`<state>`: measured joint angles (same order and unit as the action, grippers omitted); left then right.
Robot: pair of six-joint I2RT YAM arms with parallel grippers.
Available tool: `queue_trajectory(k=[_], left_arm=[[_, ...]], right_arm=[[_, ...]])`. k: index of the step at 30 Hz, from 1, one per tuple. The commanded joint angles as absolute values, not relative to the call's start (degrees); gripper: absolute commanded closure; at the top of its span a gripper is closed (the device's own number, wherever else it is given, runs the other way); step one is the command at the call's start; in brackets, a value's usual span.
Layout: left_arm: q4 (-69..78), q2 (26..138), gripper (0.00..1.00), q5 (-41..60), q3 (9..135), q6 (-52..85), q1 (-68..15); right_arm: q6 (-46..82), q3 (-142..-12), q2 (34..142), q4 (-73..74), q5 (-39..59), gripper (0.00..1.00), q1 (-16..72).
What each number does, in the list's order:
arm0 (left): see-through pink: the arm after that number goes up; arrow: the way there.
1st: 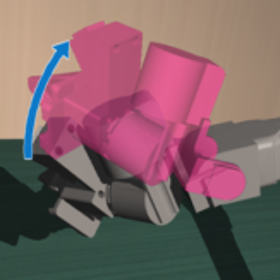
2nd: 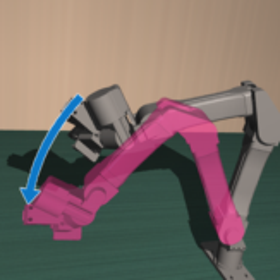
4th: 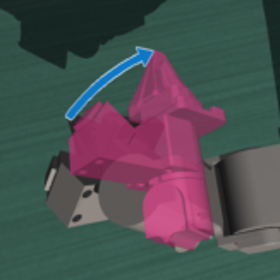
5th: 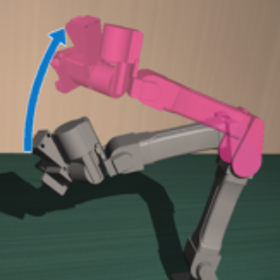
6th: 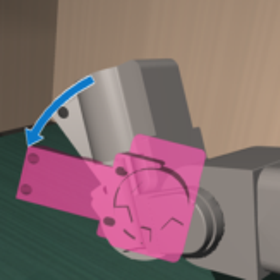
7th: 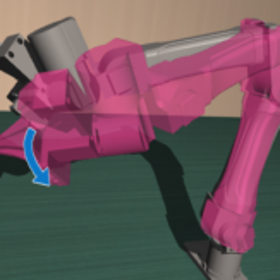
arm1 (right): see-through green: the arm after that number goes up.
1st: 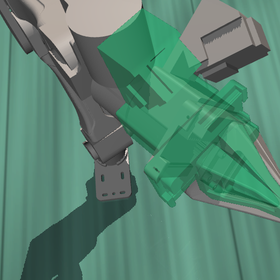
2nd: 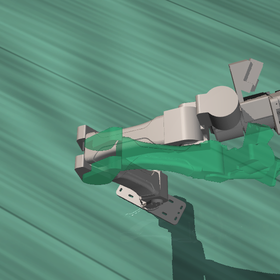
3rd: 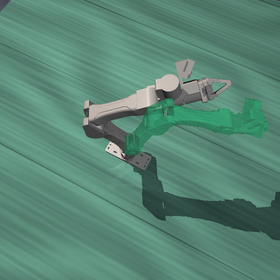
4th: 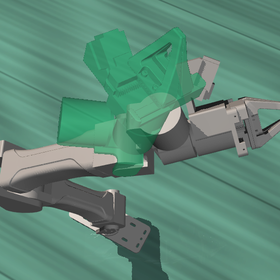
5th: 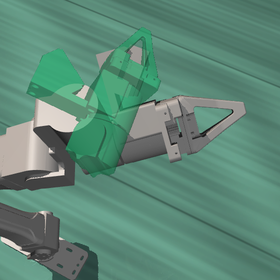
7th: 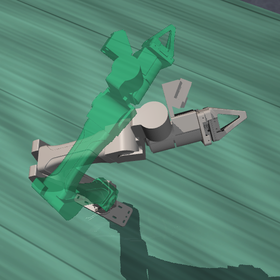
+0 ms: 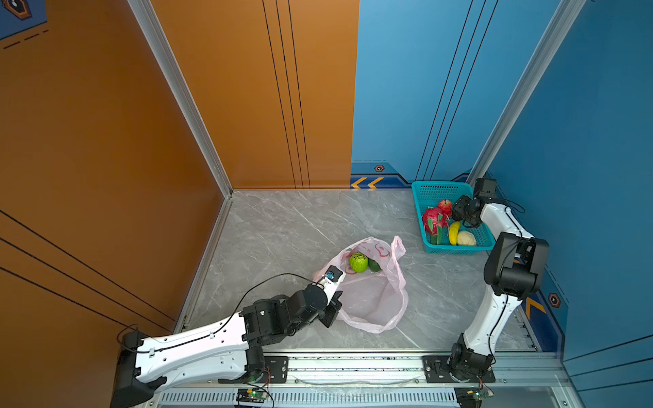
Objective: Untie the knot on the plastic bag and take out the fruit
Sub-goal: 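Open the right gripper to drop the avocado into the basket, then move the right gripper back from the basket over the bag opening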
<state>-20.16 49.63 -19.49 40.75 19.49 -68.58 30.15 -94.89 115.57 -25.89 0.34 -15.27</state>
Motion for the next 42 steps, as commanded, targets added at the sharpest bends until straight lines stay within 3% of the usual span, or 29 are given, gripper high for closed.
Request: queue_trajectory(k=[1,13,21,32,42], left_arm=[[-20.64,49.58,1.0,-20.46,42.03,19.7,-68.23],[-20.59,48.05,1.0,-20.01,41.58,18.94,-68.23],[-19.01,48.73,1.0,-19.07,41.66,17.85,-68.43],[-17.93,48.6,1.0,-18.94,41.4,17.23,-68.56],[-17.89,48.38,1.0,-17.98,41.46,16.45,-68.6]], right_arm=[[28.91,-93.76,110.85,-28.3,-1.82,0.21,-14.75],[30.01,-86.15,99.33,-30.85,1.53,0.2,-11.95],[30.1,-83.85,86.12,-40.16,5.41,0.2,-3.54],[36.53,-85.28,73.03,-51.73,5.6,0.2,18.13],[45.09,-89.83,72.74,-52.65,-1.79,0.2,42.74]])
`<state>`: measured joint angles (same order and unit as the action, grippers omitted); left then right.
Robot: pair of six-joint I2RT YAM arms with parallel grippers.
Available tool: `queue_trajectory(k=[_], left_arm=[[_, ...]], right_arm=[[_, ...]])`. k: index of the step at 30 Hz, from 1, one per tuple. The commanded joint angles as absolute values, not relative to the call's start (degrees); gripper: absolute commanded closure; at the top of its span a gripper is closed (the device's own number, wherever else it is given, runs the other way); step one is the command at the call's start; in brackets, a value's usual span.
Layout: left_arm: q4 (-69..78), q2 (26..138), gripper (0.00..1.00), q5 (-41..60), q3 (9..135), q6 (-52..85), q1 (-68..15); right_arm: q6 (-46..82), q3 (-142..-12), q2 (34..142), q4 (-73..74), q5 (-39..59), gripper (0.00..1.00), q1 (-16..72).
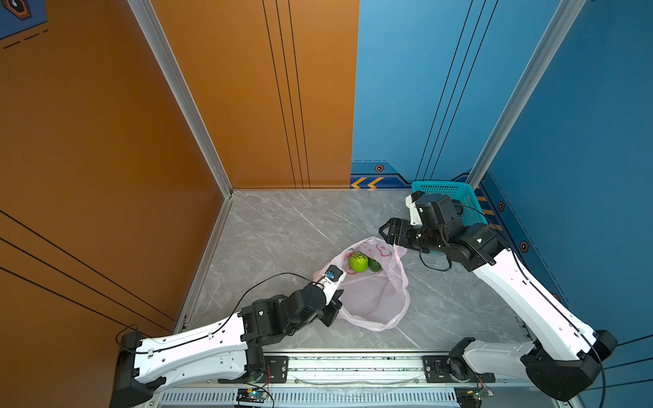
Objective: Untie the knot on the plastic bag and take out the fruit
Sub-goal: 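Move the right gripper back from the basket over the bag opening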
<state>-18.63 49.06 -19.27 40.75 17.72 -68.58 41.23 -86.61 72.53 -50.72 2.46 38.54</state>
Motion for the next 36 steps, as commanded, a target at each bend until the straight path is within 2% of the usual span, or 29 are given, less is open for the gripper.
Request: queue_trajectory(k=[1,10,28,36], left_arm=[[-17.85,48.43,1.0,-17.91,41.5,16.39,-68.53],[-17.67,47.72,1.0,-17.45,41.31,16.26,-68.5],[-17.23,47.9,1.0,-17.15,41.31,17.05,-68.58],[-16.77,48.15,1.0,-17.33,41.32,17.25,-68.61]], right_arm=[[45.68,-90.28,73.05,-52.66,-2.37,0.2,44.41],[48.49,-90.97,76.45,-52.18,-5.66,0.2,53.6],[51.33,-63.92,77.5,-36.23,-9.4,0.21,57.83],[51.09,-56.95,80.74,-28.46,-7.69,0.21,57.96]])
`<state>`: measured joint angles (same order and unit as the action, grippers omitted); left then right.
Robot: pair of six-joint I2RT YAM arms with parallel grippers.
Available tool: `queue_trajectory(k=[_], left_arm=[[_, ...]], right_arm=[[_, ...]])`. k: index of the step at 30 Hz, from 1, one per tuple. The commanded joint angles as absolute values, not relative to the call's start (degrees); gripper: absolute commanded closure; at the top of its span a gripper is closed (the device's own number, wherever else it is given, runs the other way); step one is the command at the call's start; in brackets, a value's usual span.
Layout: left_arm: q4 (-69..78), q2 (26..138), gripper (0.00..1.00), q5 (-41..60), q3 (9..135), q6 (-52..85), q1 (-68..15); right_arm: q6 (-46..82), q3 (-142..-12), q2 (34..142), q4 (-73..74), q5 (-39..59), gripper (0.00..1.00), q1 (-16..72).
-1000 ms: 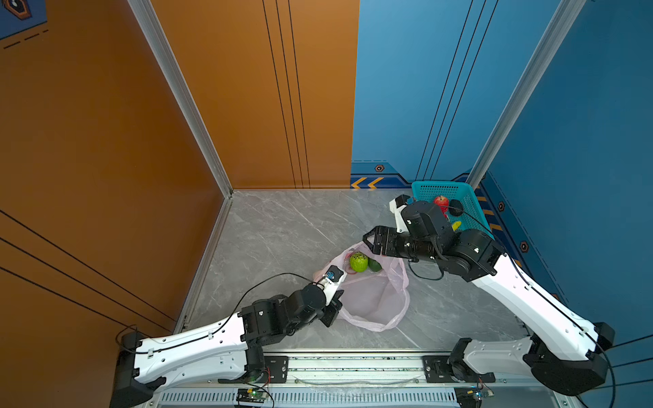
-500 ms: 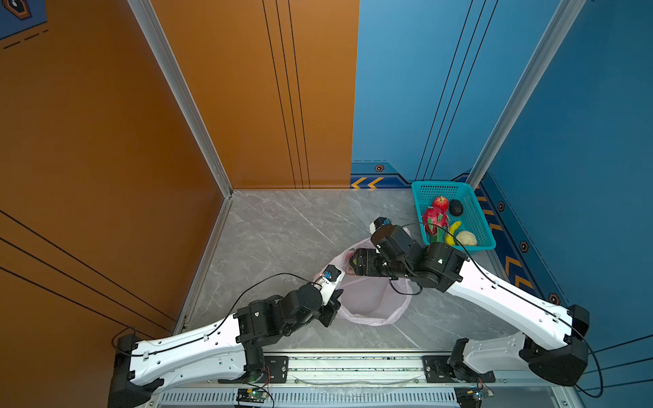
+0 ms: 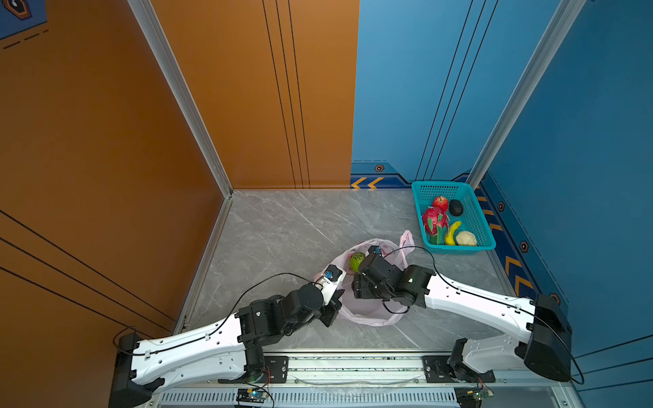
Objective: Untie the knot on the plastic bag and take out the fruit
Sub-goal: 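Move the right gripper back from the basket over the bag opening, then lower the right gripper into the bag and close on the green custard apple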
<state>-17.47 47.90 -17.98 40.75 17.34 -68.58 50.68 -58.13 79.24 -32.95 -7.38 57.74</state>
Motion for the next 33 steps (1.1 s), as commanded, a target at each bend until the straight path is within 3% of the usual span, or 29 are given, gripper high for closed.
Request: queue_trajectory(k=[1,13,22,33], left_arm=[[-16.62,48.21,1.0,-17.23,41.31,17.31,-68.61],[-15.77,49.04,1.0,-16.36,41.58,17.22,-68.81],[-16.6,48.68,1.0,-15.47,41.15,17.75,-69.21],[-17.58,48.63,1.0,-14.0,41.37,18.36,-69.26]], right_arm=[[50.99,-56.86,81.67,-28.07,-7.23,0.21,57.76],[53.35,-57.28,91.98,-17.44,-10.26,0.22,52.86],[56.07,-56.4,94.02,-12.67,-17.09,0.21,50.92],[56.02,-57.32,97.07,-9.49,-18.53,0.19,49.23]])
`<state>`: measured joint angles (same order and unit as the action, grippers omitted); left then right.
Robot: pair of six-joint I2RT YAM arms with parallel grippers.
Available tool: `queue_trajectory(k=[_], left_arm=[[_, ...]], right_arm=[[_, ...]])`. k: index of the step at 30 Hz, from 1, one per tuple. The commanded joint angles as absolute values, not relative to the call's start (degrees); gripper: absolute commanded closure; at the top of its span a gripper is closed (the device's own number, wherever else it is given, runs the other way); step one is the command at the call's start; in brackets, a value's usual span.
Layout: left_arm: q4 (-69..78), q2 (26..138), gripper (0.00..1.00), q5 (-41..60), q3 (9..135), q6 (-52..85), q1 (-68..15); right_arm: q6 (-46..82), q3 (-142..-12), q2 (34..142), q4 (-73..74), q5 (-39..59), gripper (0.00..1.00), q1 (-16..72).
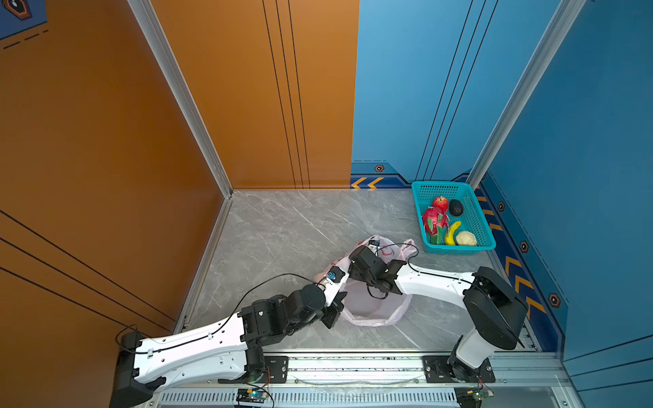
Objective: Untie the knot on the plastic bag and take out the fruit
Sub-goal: 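Lower the right gripper into the bag and close on the green custard apple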
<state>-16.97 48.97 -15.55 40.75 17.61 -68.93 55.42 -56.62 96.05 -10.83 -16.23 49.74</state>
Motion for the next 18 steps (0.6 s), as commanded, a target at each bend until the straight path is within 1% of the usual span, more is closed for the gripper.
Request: queue_trajectory(k=[1,14,16,18], left_arm=[[-17.64,48.67,1.0,-13.93,41.31,18.39,-69.33],[-18.72,48.42,1.0,-13.27,41.3,18.81,-69.53],[-18.88,48.26,1.0,-13.3,41.31,18.9,-69.57],[-19.09,48.05,1.0,-13.57,41.31,18.96,-69.65]], right_arm=[[56.07,-57.24,97.32,-9.12,-18.63,0.19,49.13],[57.13,-57.37,102.67,-1.24,-19.05,0.18,48.16],[56.77,-57.91,103.54,-1.15,-19.45,0.19,48.16],[56.51,-58.0,103.86,-0.78,-19.96,0.25,48.16]])
